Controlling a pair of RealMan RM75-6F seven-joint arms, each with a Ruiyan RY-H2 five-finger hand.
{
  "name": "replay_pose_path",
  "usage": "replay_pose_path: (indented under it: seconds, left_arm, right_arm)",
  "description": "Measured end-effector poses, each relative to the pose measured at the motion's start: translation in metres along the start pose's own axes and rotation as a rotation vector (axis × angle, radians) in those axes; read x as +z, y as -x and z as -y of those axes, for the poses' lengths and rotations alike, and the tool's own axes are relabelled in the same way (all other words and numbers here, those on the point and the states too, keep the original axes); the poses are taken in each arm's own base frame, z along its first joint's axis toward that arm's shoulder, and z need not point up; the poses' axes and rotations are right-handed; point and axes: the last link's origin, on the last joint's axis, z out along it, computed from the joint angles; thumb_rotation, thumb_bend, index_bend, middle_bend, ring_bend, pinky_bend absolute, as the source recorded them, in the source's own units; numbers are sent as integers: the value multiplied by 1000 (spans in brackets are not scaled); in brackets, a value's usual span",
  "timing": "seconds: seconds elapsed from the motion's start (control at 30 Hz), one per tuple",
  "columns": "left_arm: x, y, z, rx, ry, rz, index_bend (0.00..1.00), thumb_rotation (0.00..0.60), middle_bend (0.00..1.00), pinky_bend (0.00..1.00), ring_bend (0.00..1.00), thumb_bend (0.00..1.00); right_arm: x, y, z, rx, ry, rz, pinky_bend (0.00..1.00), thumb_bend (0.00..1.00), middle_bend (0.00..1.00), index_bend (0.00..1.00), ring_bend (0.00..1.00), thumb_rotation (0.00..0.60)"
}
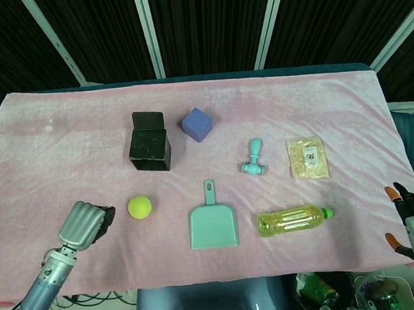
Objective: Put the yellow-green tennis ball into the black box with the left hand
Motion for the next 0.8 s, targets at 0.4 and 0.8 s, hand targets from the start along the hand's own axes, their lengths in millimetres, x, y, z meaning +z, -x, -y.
replay_pose_path:
  seconds: [0.4, 0.8]
  left_arm:
    - [22, 24, -43, -122, 9, 139, 823, 600, 909, 1000, 924, 826]
    - [12, 45, -68, -236, -107, 209, 823, 600, 908, 1000, 923, 819]
  right_arm:
    - [0, 1, -1, -7, 2, 11, 245, 197, 42, 69, 150, 600]
    - [1, 2, -1, -14, 9, 12, 245, 203, 42, 75, 150, 600]
